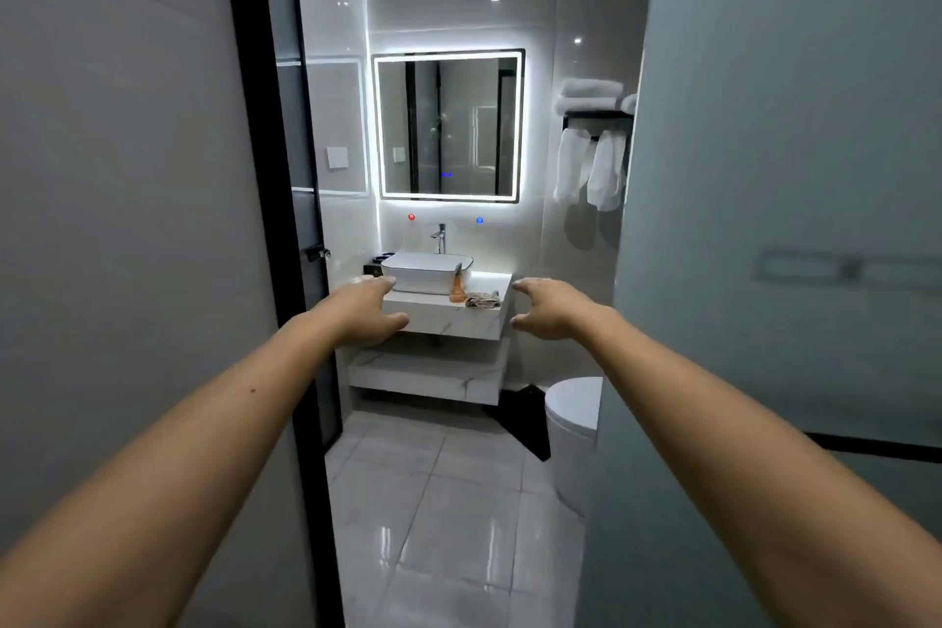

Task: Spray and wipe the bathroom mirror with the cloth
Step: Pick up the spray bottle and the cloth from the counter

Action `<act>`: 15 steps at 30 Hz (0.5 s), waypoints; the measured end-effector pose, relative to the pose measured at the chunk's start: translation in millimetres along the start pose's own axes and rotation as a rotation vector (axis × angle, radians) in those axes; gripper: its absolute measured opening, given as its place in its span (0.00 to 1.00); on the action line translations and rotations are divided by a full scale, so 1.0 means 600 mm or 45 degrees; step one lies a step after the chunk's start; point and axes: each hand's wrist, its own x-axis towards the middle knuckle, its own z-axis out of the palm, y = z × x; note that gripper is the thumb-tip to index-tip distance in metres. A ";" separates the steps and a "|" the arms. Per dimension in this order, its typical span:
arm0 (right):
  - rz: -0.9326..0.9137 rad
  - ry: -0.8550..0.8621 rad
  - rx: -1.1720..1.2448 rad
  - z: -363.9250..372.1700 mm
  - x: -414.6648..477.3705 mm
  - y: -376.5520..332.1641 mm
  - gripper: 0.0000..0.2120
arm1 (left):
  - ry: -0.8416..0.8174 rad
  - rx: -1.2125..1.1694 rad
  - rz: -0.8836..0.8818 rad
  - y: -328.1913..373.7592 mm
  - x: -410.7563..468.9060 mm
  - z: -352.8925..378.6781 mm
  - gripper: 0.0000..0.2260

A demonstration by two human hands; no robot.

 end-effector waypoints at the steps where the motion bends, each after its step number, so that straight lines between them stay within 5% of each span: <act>1: 0.002 -0.020 -0.015 0.012 0.016 -0.001 0.29 | -0.011 0.001 0.010 -0.005 0.016 0.009 0.30; 15: 0.163 -0.049 0.048 0.087 0.426 0.066 0.30 | -0.158 -0.046 0.079 -0.125 0.453 0.094 0.30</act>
